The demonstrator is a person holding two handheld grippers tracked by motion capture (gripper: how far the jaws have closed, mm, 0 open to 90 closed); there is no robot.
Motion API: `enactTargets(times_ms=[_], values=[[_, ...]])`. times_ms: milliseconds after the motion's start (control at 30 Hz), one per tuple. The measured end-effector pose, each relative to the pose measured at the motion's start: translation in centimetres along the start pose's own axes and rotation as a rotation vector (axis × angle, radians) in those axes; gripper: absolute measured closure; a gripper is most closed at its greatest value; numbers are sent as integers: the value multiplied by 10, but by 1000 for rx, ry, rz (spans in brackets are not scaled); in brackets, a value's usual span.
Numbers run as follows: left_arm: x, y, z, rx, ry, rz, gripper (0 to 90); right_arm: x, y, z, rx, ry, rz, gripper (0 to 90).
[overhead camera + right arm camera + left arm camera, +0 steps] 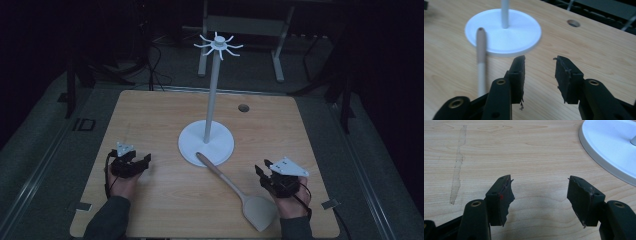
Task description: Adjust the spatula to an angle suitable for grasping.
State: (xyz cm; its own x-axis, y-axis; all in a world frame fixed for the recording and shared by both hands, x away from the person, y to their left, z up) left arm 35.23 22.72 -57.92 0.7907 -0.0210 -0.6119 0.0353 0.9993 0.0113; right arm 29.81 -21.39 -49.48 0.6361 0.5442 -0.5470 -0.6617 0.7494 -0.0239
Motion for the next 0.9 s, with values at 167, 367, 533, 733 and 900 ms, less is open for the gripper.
enactTargets(times_ms=[167,367,533,733,900], values=[[0,-1,0,0,-2,-1,369,8,11,7,-28,27,39,637],[0,0,0,-2,-1,-2,369,30,29,8,-50,98,124,712],[0,0,0,-4,-3,-2,369,53,43,-2,-70,195,194,761],[-1,1,0,-7,-4,-2,369,73,49,-10,-85,283,240,733],[-1,0,1,-6,-4,-4,368,85,52,-14,-99,347,267,683]])
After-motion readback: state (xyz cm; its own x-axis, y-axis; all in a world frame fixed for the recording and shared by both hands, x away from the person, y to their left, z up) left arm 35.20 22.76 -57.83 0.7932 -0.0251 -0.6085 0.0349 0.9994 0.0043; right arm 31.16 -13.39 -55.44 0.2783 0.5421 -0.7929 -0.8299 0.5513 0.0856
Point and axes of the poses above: each handheld gripper's, and its own axes: x roughly forward along the jaws, z roughly out of its top, y roughly to its left, the point moved 4 cm from there along x, roughly forward along the jaws, and after that the axes turned 12 degrees about z, right-handed, at the moved point
